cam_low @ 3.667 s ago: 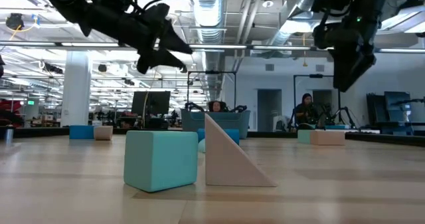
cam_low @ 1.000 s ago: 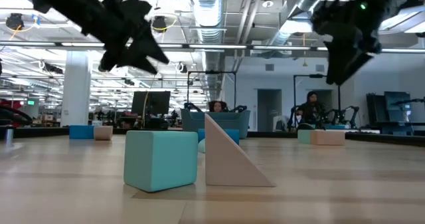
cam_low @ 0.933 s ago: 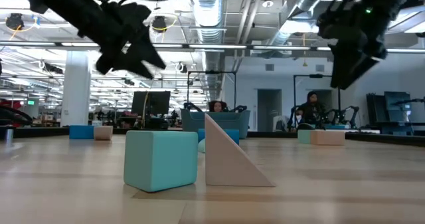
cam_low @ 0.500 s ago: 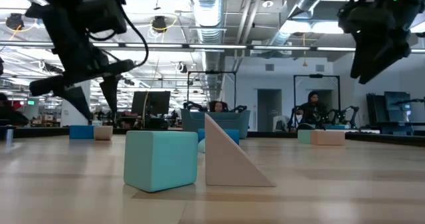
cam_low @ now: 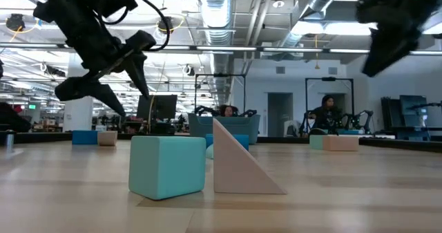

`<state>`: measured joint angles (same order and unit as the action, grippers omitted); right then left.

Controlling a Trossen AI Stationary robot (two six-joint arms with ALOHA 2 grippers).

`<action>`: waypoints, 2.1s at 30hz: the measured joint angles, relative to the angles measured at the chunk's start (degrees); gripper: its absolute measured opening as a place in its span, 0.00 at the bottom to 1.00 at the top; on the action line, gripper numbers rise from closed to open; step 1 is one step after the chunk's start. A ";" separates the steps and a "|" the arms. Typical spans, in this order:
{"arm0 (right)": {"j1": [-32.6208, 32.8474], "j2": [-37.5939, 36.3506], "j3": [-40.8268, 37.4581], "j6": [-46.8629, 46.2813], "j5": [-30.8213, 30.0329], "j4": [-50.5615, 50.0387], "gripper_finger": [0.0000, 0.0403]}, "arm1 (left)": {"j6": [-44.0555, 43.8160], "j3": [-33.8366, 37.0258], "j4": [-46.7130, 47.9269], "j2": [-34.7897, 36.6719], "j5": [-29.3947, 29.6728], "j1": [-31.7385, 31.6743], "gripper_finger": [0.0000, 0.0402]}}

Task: Sort & place blocks by color
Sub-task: Put the top left blue block into the blue bin

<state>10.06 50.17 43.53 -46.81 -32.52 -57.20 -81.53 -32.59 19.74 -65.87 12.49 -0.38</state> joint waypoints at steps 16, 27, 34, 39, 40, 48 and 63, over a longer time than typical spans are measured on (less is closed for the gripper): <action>-15.95 -4.46 0.00 10.46 16.18 25.92 0.63 | 37.39 -5.06 -15.16 0.02 -9.80 -14.61 0.62; -31.25 6.13 0.07 -1.27 26.17 17.01 0.63 | 69.73 -5.08 -28.01 0.02 -6.68 -16.03 0.62; -36.39 15.57 0.00 -2.45 34.36 16.80 0.63 | 69.64 -5.08 -12.33 0.02 -5.92 -21.52 0.62; -36.28 16.92 0.70 -2.44 35.48 19.05 0.63 | 63.87 -5.08 7.92 0.17 -7.67 -24.86 0.62; -36.29 16.92 0.85 -2.42 35.48 19.72 0.63 | 61.96 -5.08 11.65 0.17 -7.45 -25.51 0.62; -38.68 17.87 0.87 -2.19 36.00 25.73 0.63 | 61.70 -8.87 28.81 -2.83 -4.65 -35.88 0.62; -42.22 18.10 0.87 0.60 42.98 29.09 0.63 | 76.13 -9.10 33.92 -18.13 -10.53 -39.48 0.62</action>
<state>-32.17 68.27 44.40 -46.21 10.46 -28.12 -5.39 -41.69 53.65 -84.00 1.97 -39.86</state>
